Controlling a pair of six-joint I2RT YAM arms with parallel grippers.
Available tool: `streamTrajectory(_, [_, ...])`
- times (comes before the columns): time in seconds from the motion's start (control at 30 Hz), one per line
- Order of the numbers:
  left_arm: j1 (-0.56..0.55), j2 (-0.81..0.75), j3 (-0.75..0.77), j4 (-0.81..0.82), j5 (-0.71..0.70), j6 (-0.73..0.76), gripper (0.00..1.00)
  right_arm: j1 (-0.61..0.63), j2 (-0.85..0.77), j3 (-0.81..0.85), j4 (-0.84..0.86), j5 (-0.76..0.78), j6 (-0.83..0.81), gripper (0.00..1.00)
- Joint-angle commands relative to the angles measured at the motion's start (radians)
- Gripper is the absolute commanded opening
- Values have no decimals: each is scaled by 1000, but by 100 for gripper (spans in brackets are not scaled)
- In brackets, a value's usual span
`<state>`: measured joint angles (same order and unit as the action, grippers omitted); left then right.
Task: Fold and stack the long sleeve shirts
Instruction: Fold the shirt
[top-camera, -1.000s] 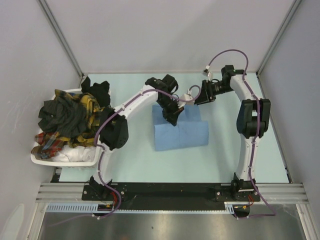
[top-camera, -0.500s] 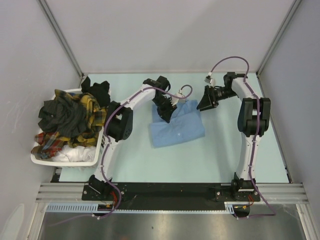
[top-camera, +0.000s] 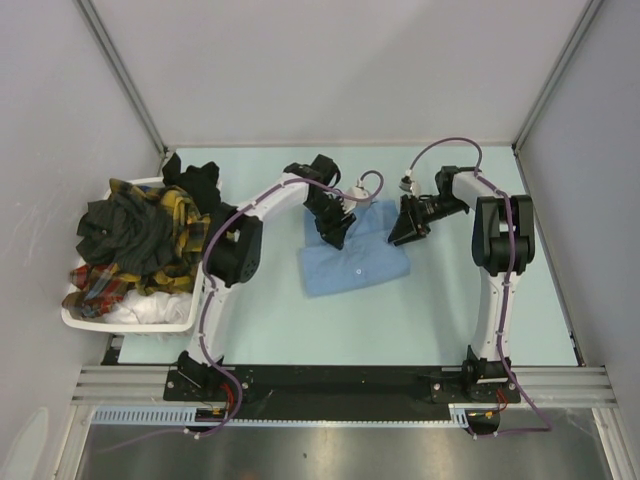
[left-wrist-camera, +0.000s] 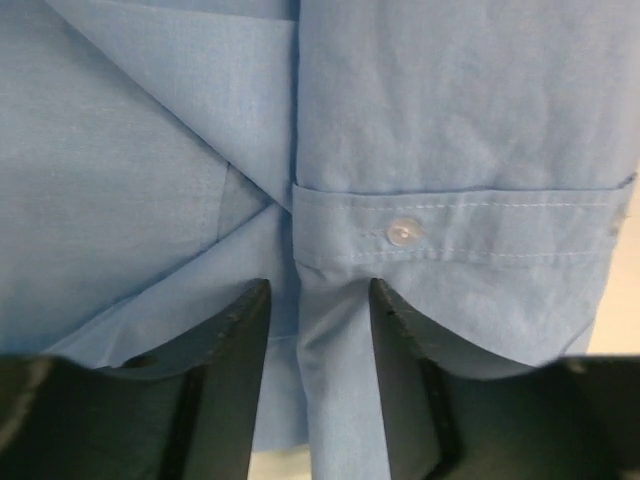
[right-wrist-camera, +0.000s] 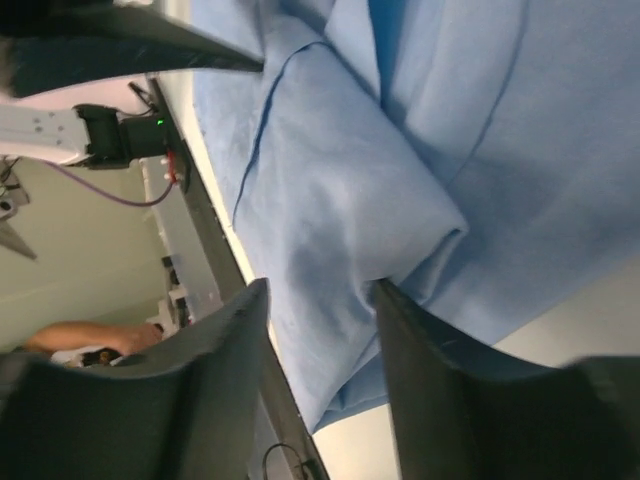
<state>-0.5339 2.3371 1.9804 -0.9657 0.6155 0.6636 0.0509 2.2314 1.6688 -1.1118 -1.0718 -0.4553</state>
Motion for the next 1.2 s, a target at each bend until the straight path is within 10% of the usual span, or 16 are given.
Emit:
streamTrajectory(0.0, [23,-165,-79,38,30,-32,54,-6,-67,2,93,47,55,47])
streamTrajectory(0.7, [141,-254,-334,42,-83,-105,62,21,-56,26,185,124,118,63])
streamTrajectory(0.93, [141,-263,-365,45,-88,-117,58,14,-59,28,191,119,124,37])
streamTrajectory(1.17, [141,-277,-332,38,-48,-134,16,0,-75,28,207,104,144,0])
